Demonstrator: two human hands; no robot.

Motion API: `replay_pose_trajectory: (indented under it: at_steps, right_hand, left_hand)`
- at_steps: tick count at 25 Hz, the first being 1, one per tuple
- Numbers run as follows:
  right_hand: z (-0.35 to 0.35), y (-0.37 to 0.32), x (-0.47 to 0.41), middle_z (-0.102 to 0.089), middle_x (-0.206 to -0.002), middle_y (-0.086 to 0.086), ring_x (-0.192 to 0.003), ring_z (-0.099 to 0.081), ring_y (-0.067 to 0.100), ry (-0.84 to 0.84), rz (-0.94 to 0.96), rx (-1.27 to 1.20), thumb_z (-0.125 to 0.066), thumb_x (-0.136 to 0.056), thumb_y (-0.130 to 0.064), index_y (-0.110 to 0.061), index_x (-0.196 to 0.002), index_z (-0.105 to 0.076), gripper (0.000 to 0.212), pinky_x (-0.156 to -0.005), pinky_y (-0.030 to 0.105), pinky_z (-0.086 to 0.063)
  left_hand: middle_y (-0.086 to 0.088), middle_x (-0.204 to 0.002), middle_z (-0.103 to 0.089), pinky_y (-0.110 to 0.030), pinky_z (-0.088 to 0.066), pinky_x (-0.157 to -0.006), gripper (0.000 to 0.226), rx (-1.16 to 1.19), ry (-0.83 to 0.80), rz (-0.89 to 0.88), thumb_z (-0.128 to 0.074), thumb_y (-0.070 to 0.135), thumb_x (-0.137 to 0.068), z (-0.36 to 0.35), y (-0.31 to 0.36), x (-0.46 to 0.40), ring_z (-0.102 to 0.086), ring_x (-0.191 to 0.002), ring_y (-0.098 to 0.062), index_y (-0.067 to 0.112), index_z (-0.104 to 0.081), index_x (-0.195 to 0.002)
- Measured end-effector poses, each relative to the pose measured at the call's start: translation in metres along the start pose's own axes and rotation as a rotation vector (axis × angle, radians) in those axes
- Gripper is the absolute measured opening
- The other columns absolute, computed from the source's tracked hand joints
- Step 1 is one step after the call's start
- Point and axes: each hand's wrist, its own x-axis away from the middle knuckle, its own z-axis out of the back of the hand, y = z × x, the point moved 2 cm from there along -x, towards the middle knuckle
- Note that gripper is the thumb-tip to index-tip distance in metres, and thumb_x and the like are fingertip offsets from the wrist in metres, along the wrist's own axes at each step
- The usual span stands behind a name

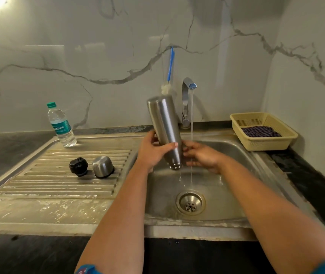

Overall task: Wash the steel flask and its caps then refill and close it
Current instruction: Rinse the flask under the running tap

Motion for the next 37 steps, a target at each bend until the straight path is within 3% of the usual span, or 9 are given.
replay_pose_trajectory:
  at_steps: [3,7,11,17,20,23,26,32,37]
  right_hand:
    - [0.004,-0.004,-0.003,-0.06,-0.122,0.006,-0.112,-0.057,0.018,0.029,0.095,0.012,-0.043,-0.094,0.006,-0.025,-0.14,-0.047,0.056,-0.096,0.032,-0.046]
    - [-0.004,0.012,0.0,-0.063,-0.122,0.004,-0.105,-0.059,0.009,0.017,-0.014,0.184,-0.044,-0.092,0.008,-0.023,-0.126,-0.057,0.047,-0.09,0.024,-0.048]
    - [0.001,0.004,-0.012,-0.056,-0.128,-0.002,-0.115,-0.052,0.011,0.13,0.089,0.096,-0.042,-0.093,0.008,-0.019,-0.14,-0.047,0.055,-0.104,0.028,-0.041]
    - [-0.001,0.001,-0.012,-0.058,-0.127,0.001,-0.116,-0.054,0.014,0.148,0.11,0.136,-0.046,-0.093,0.004,-0.022,-0.135,-0.054,0.05,-0.103,0.032,-0.042]
    - [-0.004,0.002,-0.007,-0.063,-0.122,0.005,-0.113,-0.058,0.017,0.084,0.076,0.315,-0.054,-0.089,0.001,-0.027,-0.121,-0.06,0.042,-0.101,0.036,-0.046]
    - [-0.009,-0.011,0.007,-0.059,-0.127,0.004,-0.115,-0.057,0.02,0.106,0.11,0.306,-0.067,-0.081,-0.002,-0.026,-0.134,-0.05,0.06,-0.102,0.044,-0.046]
    - [-0.024,-0.05,0.021,-0.05,-0.135,-0.001,-0.119,-0.052,0.017,0.106,0.237,0.256,-0.075,-0.076,-0.004,-0.025,-0.146,-0.032,0.086,-0.102,0.04,-0.046]
    - [-0.117,-0.072,0.025,-0.054,-0.124,-0.002,-0.112,-0.058,0.021,0.087,0.246,0.416,-0.08,-0.075,-0.024,-0.026,-0.138,-0.034,0.079,-0.098,0.047,-0.049]
    - [-0.237,-0.1,-0.007,-0.054,-0.129,0.002,-0.118,-0.053,0.021,0.16,0.363,0.363,-0.081,-0.075,-0.028,-0.023,-0.141,-0.031,0.083,-0.097,0.036,-0.048]
  left_hand:
    - [0.011,-0.11,-0.065,-0.019,-0.055,-0.073,0.068,0.019,-0.001,-0.032,-0.088,0.015,-0.069,0.003,0.001,-0.005,-0.067,-0.098,-0.007,0.027,-0.051,-0.124]
    - [0.003,-0.116,-0.064,-0.032,-0.057,-0.084,0.071,-0.095,-0.029,0.029,-0.091,0.021,-0.065,-0.008,-0.021,-0.001,-0.065,-0.105,-0.018,0.028,-0.051,-0.124]
    - [0.0,-0.121,-0.065,-0.034,-0.059,-0.085,0.076,0.004,0.033,0.003,-0.091,0.019,-0.066,0.0,-0.02,-0.014,-0.067,-0.104,-0.017,0.022,-0.049,-0.131]
    - [0.006,-0.122,-0.062,-0.03,-0.057,-0.086,0.08,-0.038,0.034,-0.012,-0.091,0.024,-0.066,-0.001,-0.019,-0.013,-0.065,-0.104,-0.011,0.025,-0.048,-0.133]
    - [-0.001,-0.12,-0.065,-0.038,-0.058,-0.089,0.075,-0.077,0.002,0.049,-0.092,0.025,-0.064,-0.005,-0.022,-0.004,-0.066,-0.104,-0.017,0.025,-0.052,-0.127]
    - [0.004,-0.117,-0.063,-0.035,-0.056,-0.086,0.076,-0.103,-0.016,-0.037,-0.091,0.025,-0.064,0.003,0.003,0.003,-0.064,-0.105,-0.016,0.026,-0.052,-0.128]
    - [0.004,-0.117,-0.065,-0.036,-0.056,-0.089,0.073,-0.052,-0.085,-0.115,-0.093,0.023,-0.06,0.028,0.047,0.008,-0.064,-0.106,-0.016,0.028,-0.054,-0.122]
    - [-0.004,-0.118,-0.064,-0.045,-0.06,-0.085,0.084,-0.025,-0.143,-0.054,-0.093,0.019,-0.059,0.124,0.057,0.05,-0.068,-0.104,-0.022,0.024,-0.042,-0.125]
    - [0.0,-0.129,-0.056,-0.048,-0.056,-0.094,0.076,-0.04,-0.137,-0.015,-0.086,0.011,-0.072,0.249,0.048,0.067,-0.06,-0.118,-0.025,0.024,-0.048,-0.136]
